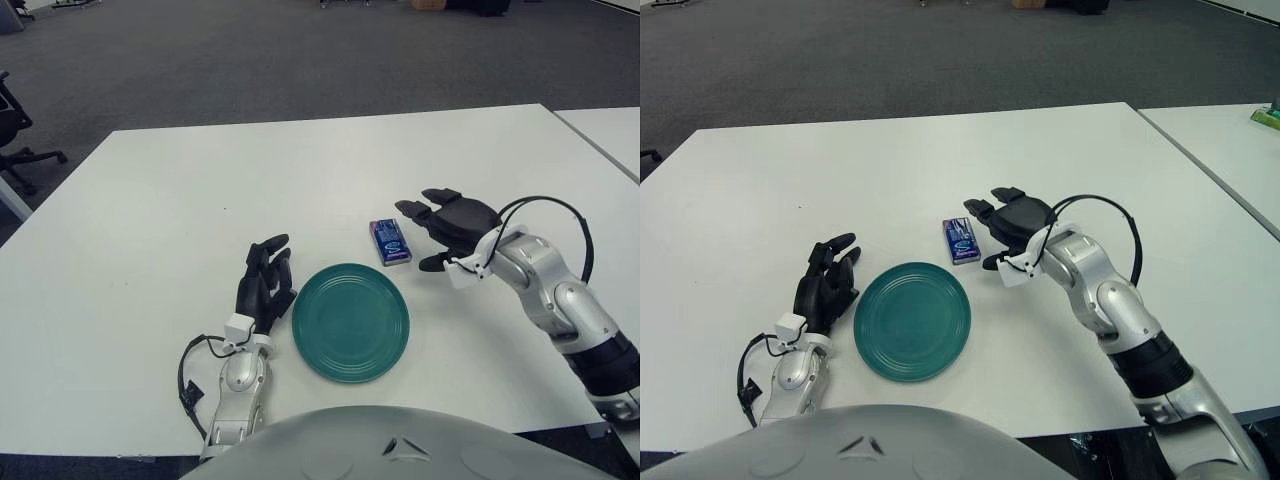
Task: Put the gum into the plate.
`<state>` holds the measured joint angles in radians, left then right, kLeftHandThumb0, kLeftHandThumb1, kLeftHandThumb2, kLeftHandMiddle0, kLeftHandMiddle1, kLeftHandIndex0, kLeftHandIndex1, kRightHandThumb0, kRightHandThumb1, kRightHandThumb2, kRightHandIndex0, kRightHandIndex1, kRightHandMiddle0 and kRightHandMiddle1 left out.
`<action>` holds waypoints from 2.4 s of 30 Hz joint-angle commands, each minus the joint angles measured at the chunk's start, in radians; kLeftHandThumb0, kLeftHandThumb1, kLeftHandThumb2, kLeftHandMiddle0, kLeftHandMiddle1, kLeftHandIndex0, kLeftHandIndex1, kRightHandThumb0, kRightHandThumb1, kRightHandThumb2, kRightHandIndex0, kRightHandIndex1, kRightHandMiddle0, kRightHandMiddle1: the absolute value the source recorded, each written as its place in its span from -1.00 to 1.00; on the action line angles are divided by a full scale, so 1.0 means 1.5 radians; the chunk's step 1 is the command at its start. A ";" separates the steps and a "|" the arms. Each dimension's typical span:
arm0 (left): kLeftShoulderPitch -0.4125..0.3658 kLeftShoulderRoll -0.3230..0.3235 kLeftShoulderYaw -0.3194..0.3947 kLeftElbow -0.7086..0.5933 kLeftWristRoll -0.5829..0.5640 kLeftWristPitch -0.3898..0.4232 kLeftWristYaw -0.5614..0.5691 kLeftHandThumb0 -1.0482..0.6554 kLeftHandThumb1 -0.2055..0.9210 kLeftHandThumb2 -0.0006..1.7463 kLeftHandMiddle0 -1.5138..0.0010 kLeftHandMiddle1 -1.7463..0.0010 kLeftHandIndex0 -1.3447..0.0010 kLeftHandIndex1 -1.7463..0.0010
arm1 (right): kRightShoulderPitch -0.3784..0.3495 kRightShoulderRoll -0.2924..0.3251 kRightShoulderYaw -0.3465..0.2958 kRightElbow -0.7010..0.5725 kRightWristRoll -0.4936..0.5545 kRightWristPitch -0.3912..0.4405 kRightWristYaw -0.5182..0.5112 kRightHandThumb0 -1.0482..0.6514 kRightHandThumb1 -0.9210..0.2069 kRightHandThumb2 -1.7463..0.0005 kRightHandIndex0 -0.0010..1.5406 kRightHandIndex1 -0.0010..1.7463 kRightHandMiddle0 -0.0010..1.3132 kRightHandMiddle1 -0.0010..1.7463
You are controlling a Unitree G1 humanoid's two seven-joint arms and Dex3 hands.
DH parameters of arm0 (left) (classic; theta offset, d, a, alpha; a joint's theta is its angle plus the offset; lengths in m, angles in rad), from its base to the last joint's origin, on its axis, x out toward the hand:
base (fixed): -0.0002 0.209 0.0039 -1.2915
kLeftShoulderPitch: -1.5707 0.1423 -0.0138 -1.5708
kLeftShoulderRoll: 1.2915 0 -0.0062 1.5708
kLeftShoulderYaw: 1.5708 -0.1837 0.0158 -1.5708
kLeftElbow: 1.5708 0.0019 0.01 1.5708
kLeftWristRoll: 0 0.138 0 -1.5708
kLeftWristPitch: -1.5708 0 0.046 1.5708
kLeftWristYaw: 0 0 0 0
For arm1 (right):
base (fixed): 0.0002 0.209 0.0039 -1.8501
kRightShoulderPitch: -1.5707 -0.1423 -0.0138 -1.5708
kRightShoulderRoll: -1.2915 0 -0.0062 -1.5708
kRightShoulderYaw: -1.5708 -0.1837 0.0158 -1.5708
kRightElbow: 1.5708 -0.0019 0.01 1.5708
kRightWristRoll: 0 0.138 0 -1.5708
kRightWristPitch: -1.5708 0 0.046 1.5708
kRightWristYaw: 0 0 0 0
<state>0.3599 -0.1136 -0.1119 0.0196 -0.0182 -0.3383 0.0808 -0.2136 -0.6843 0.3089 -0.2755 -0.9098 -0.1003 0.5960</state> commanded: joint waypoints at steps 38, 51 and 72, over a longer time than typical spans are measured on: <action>-0.038 -0.033 -0.007 0.079 -0.012 -0.062 0.027 -0.79 1.00 -0.05 0.49 0.90 0.95 -0.09 | -0.462 -0.093 0.231 0.513 -0.330 -0.592 -0.710 -0.83 -1.00 0.42 -1.00 -1.00 -1.00 -1.00; -0.020 -0.043 -0.026 0.067 0.026 -0.064 0.073 -0.84 1.00 -0.03 0.49 0.92 0.94 -0.10 | -0.579 -0.018 0.436 0.678 -0.509 -0.483 -1.036 -0.74 -1.00 0.33 -1.00 -1.00 -1.00 -1.00; 0.006 -0.044 -0.060 0.030 0.036 -0.057 0.125 -0.89 1.00 0.08 0.50 0.94 1.00 -0.07 | -0.598 0.085 0.638 0.841 -0.542 -0.432 -1.220 -0.77 -1.00 0.35 -1.00 -1.00 -1.00 -1.00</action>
<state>0.3507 -0.1116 -0.1901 0.0826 0.0300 -0.4386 0.2505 -1.1146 -0.6114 1.2361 0.9432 -1.7203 -0.7632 -1.2439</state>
